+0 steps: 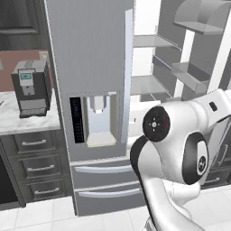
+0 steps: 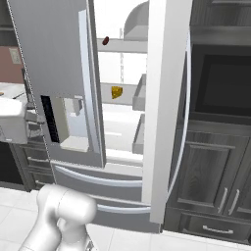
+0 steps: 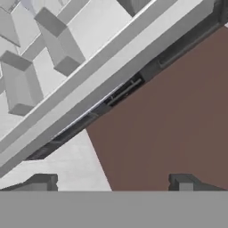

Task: Retrieve the sausage and cheese from the fridge and place them on the cutting board on the counter.

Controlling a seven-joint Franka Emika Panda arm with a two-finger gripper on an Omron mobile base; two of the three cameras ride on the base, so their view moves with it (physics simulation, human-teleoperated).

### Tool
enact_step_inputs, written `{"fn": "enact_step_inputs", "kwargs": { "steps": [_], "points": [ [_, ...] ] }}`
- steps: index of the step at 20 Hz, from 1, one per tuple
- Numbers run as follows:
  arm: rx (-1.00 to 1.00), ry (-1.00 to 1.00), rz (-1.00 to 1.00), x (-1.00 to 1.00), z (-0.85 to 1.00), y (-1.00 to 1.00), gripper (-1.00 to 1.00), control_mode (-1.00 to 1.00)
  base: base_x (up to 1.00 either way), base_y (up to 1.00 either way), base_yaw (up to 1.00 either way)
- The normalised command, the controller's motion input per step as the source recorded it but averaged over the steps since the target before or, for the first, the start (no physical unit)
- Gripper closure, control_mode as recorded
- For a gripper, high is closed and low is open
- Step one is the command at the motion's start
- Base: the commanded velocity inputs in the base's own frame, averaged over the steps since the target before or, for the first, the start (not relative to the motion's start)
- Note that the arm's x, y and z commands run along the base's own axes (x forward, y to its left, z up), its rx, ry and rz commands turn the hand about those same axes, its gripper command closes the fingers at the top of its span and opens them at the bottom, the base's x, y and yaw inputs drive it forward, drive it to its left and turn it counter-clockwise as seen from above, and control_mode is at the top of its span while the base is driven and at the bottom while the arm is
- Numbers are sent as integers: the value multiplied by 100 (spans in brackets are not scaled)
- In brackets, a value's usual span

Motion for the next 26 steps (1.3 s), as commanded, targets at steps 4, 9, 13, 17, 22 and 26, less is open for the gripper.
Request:
{"fn": "enact_step_inputs", "kwargs": {
  "steps": [4,9,13,17,22,26],
  "points": [
    [20,-1,17,2,-10,77,-100,-100,0,0,0],
    [41,-1,5,36,-6,66,-100,-100,0,0,0],
    [53,0,0,57,-3,35,-100,-100,0,0,0],
    [41,-3,2,77,-8,-1,-100,-100,0,0,0],
    [7,-12,4,46,-29,-18,-100,-100,0,0,0],
    [0,-16,3,44,-55,0,-100,-100,0,0,0]
  ]
}}
